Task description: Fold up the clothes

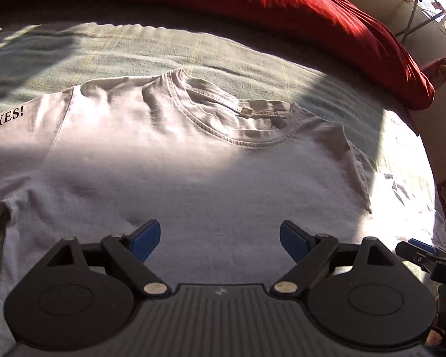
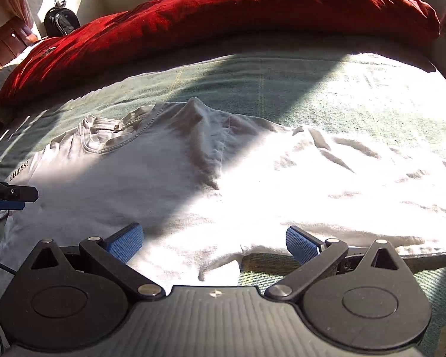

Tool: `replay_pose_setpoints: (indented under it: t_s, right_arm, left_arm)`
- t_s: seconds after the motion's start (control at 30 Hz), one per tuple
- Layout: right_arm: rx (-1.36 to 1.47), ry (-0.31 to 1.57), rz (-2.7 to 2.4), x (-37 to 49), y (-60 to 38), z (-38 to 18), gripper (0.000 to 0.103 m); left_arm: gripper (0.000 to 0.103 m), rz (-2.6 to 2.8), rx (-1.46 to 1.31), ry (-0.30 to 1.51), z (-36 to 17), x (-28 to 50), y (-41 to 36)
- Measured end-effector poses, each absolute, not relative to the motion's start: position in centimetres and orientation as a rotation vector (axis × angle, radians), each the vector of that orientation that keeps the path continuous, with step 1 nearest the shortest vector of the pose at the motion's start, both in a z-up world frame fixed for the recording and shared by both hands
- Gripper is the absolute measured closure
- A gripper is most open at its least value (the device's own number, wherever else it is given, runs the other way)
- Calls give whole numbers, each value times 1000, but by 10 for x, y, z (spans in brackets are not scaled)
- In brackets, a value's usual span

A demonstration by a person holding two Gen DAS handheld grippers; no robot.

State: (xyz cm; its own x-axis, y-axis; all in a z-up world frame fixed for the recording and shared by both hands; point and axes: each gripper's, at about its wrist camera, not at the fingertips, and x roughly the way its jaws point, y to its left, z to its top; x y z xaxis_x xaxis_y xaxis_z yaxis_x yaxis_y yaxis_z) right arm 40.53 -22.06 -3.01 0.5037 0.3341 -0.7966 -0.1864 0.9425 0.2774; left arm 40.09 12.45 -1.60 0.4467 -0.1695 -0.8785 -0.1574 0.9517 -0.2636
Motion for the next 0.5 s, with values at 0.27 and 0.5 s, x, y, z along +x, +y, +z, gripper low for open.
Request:
replay_pose_setpoints:
  t_s: [0.27, 0.5]
  right_arm:
    - [390, 985, 128, 404, -311, -54, 0]
    - [415, 867, 257, 444, -322, -42, 0]
  left_arm:
    - [15, -21, -227, 1135, -21, 418, 67]
    - [15, -9, -249, 1116, -19, 428, 53]
